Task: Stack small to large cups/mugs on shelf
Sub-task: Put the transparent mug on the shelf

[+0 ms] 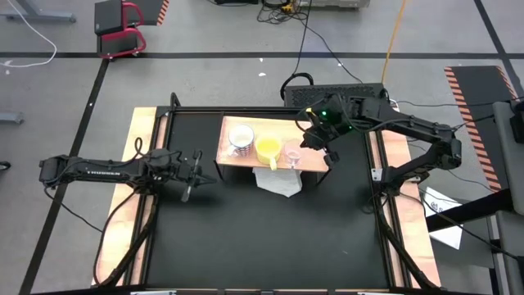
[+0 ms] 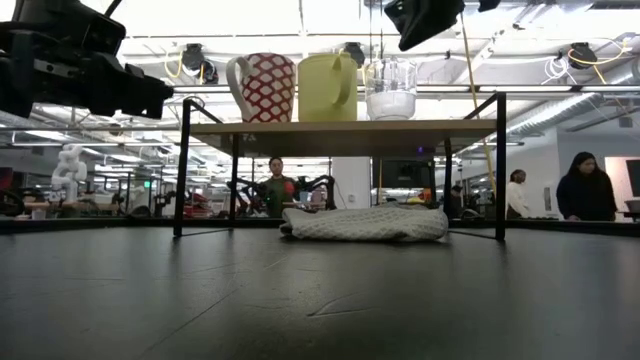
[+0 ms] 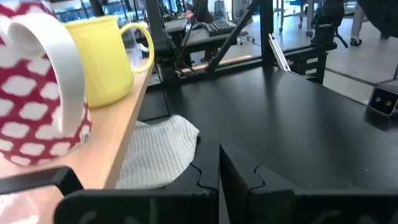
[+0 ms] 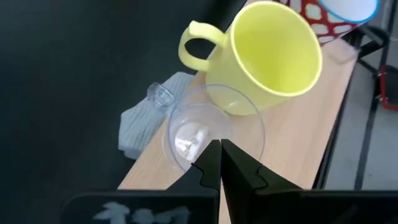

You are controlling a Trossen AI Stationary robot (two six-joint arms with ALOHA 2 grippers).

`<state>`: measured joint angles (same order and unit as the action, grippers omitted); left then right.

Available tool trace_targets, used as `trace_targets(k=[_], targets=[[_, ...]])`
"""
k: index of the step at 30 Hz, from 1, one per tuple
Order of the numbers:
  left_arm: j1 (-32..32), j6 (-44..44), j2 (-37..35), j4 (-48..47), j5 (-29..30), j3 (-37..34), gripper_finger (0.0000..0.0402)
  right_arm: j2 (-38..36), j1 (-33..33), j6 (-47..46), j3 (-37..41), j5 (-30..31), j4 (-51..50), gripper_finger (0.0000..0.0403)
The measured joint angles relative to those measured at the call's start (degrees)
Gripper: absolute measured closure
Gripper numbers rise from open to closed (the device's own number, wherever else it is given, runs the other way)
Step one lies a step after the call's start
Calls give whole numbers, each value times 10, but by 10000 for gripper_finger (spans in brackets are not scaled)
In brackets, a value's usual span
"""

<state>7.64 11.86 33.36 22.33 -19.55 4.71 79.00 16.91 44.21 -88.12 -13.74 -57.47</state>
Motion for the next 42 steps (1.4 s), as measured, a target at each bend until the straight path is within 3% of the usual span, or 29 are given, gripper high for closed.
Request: trace_targets(k=[11, 21, 28, 36, 42], targets=[[0, -2, 0, -16, 0, 0, 399, 0, -16, 31, -7, 0, -21, 403], [0, -5, 0, -16, 0, 0, 381, 0, -28, 5, -6, 0, 5, 395], [0, -6, 0, -16, 0, 0, 399, 0, -27, -32, -7, 0, 11, 355], [0, -9, 0, -16, 0, 0, 377, 0, -27, -30, -6, 0, 6, 300], [0, -11, 0, -17, 0, 0, 376, 3, -27, -20, -6, 0, 4, 283]])
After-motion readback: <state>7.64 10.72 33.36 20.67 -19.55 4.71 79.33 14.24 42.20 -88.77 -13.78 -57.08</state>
